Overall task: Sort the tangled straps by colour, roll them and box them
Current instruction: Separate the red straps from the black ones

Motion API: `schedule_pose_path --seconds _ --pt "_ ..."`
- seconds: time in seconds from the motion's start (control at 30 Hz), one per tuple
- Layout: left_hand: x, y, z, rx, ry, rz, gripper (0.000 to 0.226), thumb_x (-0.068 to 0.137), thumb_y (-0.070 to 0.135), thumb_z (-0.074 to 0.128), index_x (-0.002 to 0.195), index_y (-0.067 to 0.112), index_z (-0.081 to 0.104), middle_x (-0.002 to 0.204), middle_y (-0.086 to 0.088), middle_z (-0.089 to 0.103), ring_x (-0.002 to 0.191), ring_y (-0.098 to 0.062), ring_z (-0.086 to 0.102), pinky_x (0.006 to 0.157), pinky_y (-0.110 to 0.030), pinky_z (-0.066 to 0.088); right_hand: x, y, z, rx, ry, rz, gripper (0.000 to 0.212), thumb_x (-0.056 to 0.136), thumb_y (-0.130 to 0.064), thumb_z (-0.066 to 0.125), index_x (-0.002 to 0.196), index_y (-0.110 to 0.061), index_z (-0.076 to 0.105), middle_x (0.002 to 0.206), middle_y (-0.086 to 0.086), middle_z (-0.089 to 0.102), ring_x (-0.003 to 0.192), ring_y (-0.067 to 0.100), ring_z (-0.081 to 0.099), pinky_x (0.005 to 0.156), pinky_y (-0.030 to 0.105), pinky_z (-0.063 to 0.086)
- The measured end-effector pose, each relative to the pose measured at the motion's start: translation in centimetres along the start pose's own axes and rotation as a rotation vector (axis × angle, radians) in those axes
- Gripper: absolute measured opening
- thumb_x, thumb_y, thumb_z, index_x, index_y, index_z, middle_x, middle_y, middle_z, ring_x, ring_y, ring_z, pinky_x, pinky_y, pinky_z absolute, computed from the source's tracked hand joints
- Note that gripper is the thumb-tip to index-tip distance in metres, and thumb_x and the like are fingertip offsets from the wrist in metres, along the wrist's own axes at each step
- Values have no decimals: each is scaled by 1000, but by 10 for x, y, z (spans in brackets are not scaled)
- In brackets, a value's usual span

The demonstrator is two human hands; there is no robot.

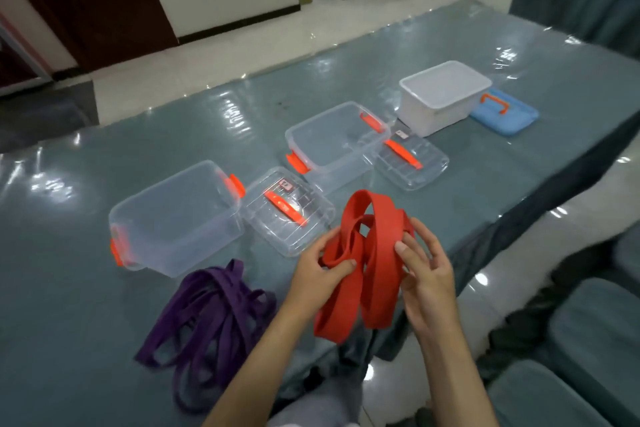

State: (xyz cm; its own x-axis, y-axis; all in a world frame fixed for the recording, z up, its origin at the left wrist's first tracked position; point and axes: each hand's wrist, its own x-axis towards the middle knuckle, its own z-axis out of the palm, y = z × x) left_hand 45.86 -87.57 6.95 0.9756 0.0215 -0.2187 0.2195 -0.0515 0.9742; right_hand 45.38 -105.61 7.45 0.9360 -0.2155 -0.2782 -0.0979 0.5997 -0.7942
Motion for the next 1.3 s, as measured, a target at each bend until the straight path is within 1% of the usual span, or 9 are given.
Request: schedule_pose_path --seconds 0.17,0.33,0.5,0.67,0.8,0.93,1.0,1.1,1.3 --pt "67 -2 51 -56 -26 -42 57 72 7 76 118 39 65 104 27 78 99 7 73 84 -10 52 72 -24 -25 -82 18 0 53 85 -2 74 137 -14 67 140 20 66 134 32 61 108 41 52" --pt "137 8 91 -105 -54 -57 55 74 6 74 117 39 70 109 19 79 100 1 75 83 -13 54 150 -59 -35 -179 -43 21 42 95 2 65 128 -22 73 130 12 74 105 15 75 80 25 63" --pt "193 22 123 -149 -49 -63 56 75 3 72 114 43 73 112 18 79 102 2 74 83 -11 54 215 -86 -38 -245 -68 58 42 100 6 59 129 -22 70 126 11 76 99 14 77 71 23 62" --pt "232 34 160 -139 -12 -66 66 75 6 72 106 64 73 108 25 78 98 7 72 83 -10 52 276 -115 -48 -292 -108 97 43 99 7 59 127 -24 70 117 9 78 85 9 77 62 19 59" --pt "261 35 200 -100 56 -86 57 75 7 70 107 53 76 106 26 78 95 9 72 83 -10 52 326 -133 -69 -300 -118 150 42 97 8 60 128 -20 68 114 11 77 78 9 76 59 19 59" --pt "298 34 255 -83 116 -129 60 72 9 77 129 25 69 98 26 78 87 12 70 80 -8 50 384 -164 -97 -326 -153 215 44 97 10 59 131 -17 66 109 8 80 74 7 76 58 16 59" --pt "315 37 286 -55 156 -151 63 79 -4 81 135 17 65 102 23 76 84 16 67 82 -8 50 416 -189 -113 -342 -176 255 45 97 13 58 131 -15 65 95 1 81 66 3 73 53 13 55" --pt "334 49 335 0 173 -183 58 85 -7 79 135 18 64 114 11 74 92 12 67 92 -16 53 461 -233 -138 -385 -230 301 47 96 13 59 132 -17 65 91 -4 78 67 1 71 53 14 54" --pt "383 56 414 93 205 -155 57 84 -6 80 129 25 64 95 34 74 89 18 68 82 -5 48 540 -275 -181 -436 -261 311 43 95 12 61 130 -12 66 100 0 77 79 6 71 61 15 57"
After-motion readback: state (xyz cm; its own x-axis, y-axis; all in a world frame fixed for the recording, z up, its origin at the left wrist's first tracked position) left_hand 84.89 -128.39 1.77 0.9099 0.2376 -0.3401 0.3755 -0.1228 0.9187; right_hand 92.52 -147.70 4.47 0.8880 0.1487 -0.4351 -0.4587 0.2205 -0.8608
